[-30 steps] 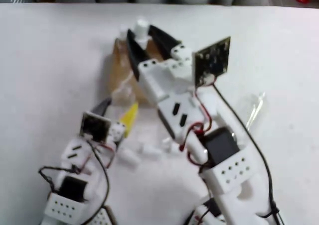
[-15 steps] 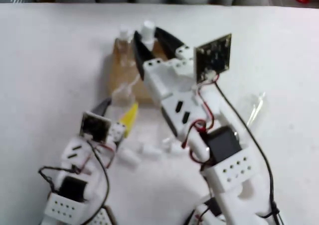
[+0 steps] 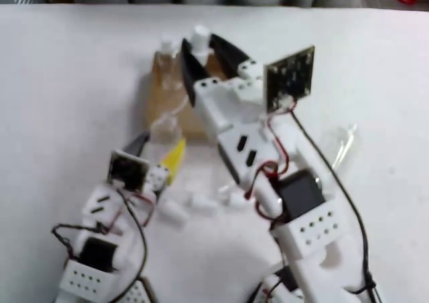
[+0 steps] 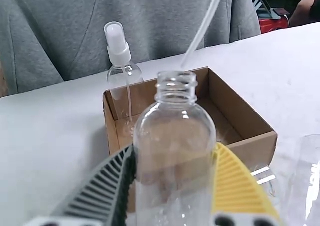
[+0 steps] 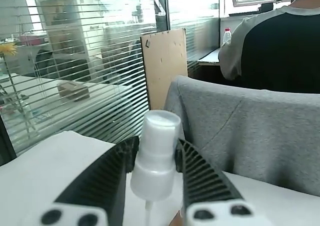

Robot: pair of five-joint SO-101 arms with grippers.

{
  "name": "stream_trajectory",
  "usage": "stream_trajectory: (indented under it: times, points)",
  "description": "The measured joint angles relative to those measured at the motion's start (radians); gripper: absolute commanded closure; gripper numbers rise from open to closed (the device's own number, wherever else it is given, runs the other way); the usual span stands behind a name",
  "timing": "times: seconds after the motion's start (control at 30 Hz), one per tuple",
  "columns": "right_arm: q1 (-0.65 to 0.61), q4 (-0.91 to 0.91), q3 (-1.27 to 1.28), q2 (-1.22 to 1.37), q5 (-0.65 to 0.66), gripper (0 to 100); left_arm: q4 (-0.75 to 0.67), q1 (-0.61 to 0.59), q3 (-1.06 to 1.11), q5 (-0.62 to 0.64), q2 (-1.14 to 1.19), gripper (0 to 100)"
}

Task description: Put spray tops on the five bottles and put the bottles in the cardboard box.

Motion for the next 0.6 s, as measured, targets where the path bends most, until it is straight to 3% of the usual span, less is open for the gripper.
stream_trajectory:
  times: [0.6]
  points:
    - [-0.063,-0.089,0.170,0.003,0.000,98.2,0.000,0.000,0.000,0.000,0.000,98]
